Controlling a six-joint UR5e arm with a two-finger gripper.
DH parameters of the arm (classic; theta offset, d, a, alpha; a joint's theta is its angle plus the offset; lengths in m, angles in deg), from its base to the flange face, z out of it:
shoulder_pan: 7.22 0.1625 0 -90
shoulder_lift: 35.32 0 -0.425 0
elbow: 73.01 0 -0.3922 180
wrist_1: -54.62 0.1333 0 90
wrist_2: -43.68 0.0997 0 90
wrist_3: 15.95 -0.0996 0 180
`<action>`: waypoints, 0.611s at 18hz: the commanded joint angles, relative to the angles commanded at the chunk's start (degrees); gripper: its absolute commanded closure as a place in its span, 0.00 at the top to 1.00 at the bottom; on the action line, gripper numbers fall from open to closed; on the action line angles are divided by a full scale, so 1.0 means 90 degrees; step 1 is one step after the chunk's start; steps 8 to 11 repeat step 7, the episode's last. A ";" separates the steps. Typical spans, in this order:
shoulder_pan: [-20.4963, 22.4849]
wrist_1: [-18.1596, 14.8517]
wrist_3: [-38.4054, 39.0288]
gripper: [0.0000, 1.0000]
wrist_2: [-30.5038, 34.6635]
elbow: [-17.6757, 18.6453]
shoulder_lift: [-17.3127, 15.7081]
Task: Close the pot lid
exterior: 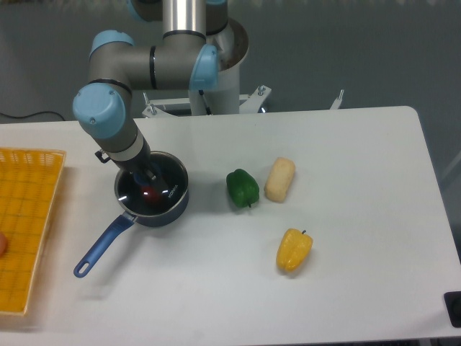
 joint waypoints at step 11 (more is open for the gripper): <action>0.0098 0.0029 0.0009 1.00 -0.0020 -0.0362 0.0088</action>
